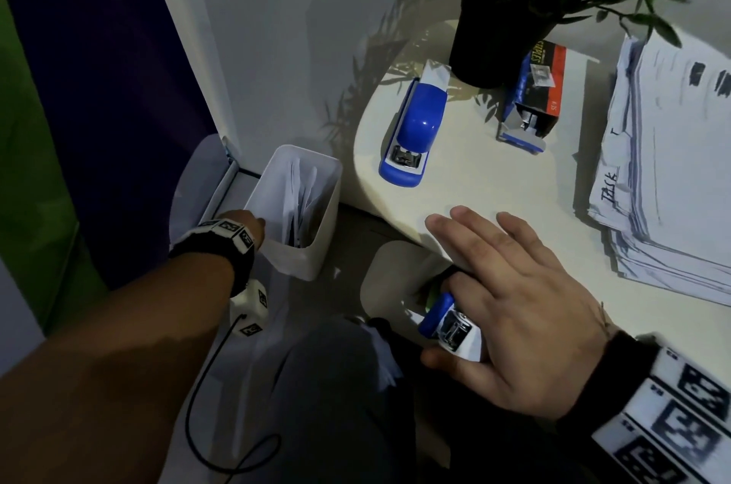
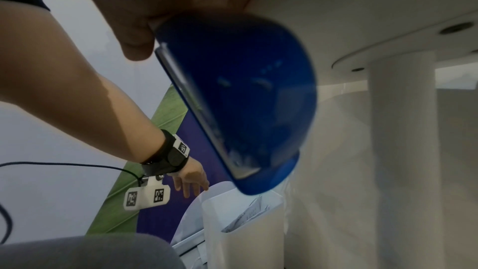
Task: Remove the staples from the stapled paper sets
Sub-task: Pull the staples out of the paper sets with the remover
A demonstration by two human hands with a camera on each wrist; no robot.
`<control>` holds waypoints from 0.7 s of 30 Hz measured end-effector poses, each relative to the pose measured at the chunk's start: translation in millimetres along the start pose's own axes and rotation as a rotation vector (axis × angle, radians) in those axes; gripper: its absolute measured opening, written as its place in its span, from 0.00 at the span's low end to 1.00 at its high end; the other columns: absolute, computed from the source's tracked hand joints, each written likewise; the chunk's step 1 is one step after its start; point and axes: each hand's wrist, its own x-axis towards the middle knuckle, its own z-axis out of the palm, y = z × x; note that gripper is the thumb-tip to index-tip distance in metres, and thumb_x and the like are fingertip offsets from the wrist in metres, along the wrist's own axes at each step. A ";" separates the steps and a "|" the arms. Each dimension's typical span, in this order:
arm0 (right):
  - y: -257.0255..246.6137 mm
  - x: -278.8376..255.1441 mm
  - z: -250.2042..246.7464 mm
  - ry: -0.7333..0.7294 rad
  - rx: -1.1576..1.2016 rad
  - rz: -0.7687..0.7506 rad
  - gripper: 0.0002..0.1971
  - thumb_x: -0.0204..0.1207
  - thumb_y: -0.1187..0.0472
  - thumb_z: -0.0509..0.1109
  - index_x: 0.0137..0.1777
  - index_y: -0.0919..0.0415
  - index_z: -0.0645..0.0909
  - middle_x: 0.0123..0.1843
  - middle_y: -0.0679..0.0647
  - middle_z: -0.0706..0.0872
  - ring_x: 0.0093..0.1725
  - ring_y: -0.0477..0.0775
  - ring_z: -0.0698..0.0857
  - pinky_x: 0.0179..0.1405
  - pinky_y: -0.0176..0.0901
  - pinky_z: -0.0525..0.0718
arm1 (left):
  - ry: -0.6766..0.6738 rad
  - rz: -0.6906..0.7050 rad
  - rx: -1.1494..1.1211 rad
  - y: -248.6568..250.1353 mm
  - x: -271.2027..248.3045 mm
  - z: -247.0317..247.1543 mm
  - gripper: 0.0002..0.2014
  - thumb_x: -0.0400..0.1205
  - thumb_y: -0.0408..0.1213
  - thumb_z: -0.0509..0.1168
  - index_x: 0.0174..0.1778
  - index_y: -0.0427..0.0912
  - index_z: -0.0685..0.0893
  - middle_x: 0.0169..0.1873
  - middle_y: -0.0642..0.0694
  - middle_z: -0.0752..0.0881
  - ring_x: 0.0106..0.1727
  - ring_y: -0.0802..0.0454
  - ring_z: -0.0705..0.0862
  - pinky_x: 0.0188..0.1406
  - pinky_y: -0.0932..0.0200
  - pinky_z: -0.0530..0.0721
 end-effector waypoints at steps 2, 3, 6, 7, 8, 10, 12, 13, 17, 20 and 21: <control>-0.2 0.1 0.8 0.006 0.006 0.000 0.30 0.70 0.32 0.59 0.43 0.60 0.85 0.76 0.62 0.73 0.77 0.65 0.70 0.71 0.66 0.65 | -0.038 0.045 0.000 -2.4 -3.3 -1.2 0.20 0.88 0.41 0.50 0.65 0.30 0.77 0.65 0.34 0.79 0.65 0.40 0.77 0.61 0.56 0.74; -0.2 -0.1 1.3 0.009 0.008 0.000 0.30 0.70 0.32 0.59 0.43 0.61 0.85 0.77 0.62 0.73 0.77 0.65 0.70 0.71 0.66 0.65 | -0.044 0.079 0.024 -2.9 -5.7 -4.5 0.19 0.88 0.41 0.51 0.65 0.30 0.77 0.65 0.34 0.79 0.64 0.40 0.78 0.57 0.57 0.75; -0.5 -0.1 1.3 0.007 0.007 0.005 0.32 0.72 0.31 0.57 0.44 0.62 0.86 0.77 0.61 0.73 0.77 0.64 0.71 0.71 0.65 0.65 | -0.013 0.138 0.054 -5.3 -30.2 -19.1 0.20 0.87 0.44 0.53 0.64 0.33 0.78 0.63 0.36 0.81 0.57 0.43 0.80 0.38 0.60 0.74; -0.8 0.4 0.9 0.002 0.001 0.011 0.33 0.72 0.31 0.56 0.45 0.62 0.87 0.77 0.61 0.73 0.77 0.63 0.71 0.71 0.65 0.65 | -0.025 0.141 0.068 -5.5 -41.0 -24.7 0.20 0.86 0.45 0.53 0.62 0.33 0.80 0.61 0.37 0.82 0.52 0.45 0.81 0.35 0.61 0.73; -1.0 0.9 0.4 -0.005 -0.003 0.017 0.34 0.72 0.31 0.55 0.46 0.62 0.87 0.77 0.60 0.73 0.76 0.63 0.71 0.71 0.64 0.64 | -0.033 0.153 0.061 -4.4 -52.6 -30.2 0.19 0.86 0.46 0.54 0.60 0.34 0.80 0.56 0.39 0.84 0.48 0.47 0.81 0.36 0.61 0.74; -0.9 1.4 -0.5 -0.013 0.004 0.026 0.34 0.72 0.31 0.54 0.45 0.60 0.87 0.77 0.60 0.73 0.76 0.62 0.71 0.71 0.63 0.62 | -0.125 0.162 -0.040 0.9 -78.5 -39.7 0.18 0.85 0.47 0.57 0.52 0.36 0.84 0.41 0.44 0.87 0.38 0.50 0.83 0.35 0.61 0.78; 0.1 1.3 0.1 -0.007 0.023 0.026 0.32 0.71 0.30 0.55 0.43 0.58 0.87 0.76 0.60 0.73 0.76 0.63 0.71 0.72 0.63 0.62 | -0.221 0.185 -0.186 7.3 -110.5 -52.8 0.20 0.84 0.49 0.59 0.38 0.38 0.86 0.30 0.46 0.87 0.26 0.53 0.80 0.27 0.63 0.76; 0.2 1.2 0.3 -0.012 0.020 0.027 0.31 0.71 0.30 0.55 0.43 0.58 0.86 0.76 0.60 0.74 0.76 0.63 0.71 0.72 0.62 0.63 | -0.236 0.229 -0.194 12.1 -127.8 -61.7 0.20 0.83 0.50 0.60 0.34 0.39 0.85 0.26 0.47 0.86 0.22 0.54 0.77 0.25 0.64 0.74; -0.7 1.8 -4.6 -0.064 0.037 0.046 0.34 0.70 0.30 0.53 0.50 0.58 0.87 0.76 0.58 0.74 0.76 0.61 0.72 0.75 0.61 0.62 | -0.191 0.472 -0.240 37.8 -196.8 -96.7 0.21 0.81 0.52 0.62 0.28 0.41 0.81 0.20 0.49 0.82 0.20 0.55 0.74 0.21 0.65 0.73; 5.0 -3.3 -12.9 -0.007 0.285 0.067 0.38 0.70 0.30 0.53 0.60 0.61 0.84 0.76 0.55 0.74 0.77 0.56 0.69 0.79 0.51 0.54 | -0.093 0.646 -0.400 64.4 -245.6 -116.0 0.18 0.81 0.49 0.64 0.30 0.41 0.84 0.19 0.50 0.81 0.19 0.58 0.74 0.20 0.69 0.74; 7.1 -7.1 -17.3 0.024 0.414 0.115 0.38 0.68 0.30 0.54 0.61 0.60 0.83 0.75 0.52 0.75 0.75 0.53 0.71 0.79 0.46 0.58 | -0.037 0.701 -0.473 74.8 -260.3 -119.8 0.15 0.80 0.47 0.65 0.33 0.42 0.85 0.20 0.50 0.83 0.19 0.60 0.75 0.20 0.71 0.74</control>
